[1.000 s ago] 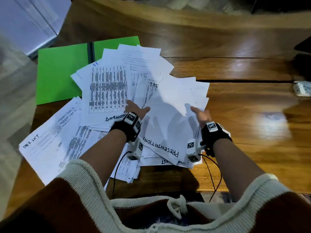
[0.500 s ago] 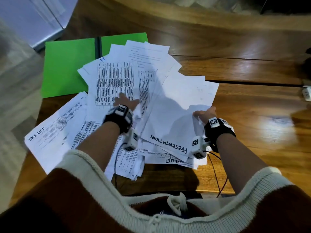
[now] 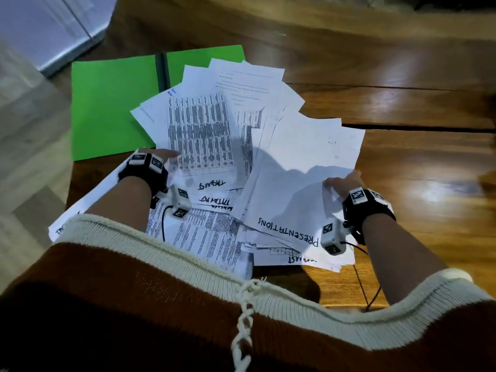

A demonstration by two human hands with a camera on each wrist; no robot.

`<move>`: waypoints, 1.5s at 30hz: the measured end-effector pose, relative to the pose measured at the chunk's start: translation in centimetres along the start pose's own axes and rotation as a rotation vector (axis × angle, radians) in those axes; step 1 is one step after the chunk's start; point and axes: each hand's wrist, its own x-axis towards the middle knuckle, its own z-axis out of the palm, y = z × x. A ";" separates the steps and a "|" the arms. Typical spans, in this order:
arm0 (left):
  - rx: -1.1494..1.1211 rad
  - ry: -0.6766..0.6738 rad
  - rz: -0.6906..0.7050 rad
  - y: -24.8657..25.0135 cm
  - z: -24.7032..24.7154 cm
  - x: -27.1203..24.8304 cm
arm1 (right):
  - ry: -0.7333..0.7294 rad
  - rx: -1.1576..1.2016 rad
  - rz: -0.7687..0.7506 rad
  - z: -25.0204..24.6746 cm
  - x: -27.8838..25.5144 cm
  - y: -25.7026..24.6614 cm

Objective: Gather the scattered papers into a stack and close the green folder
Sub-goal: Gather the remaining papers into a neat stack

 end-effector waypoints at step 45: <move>-0.221 0.548 0.099 6.5 -15.2 -3.2 | -0.074 -0.168 -0.076 -0.9 -0.4 -0.2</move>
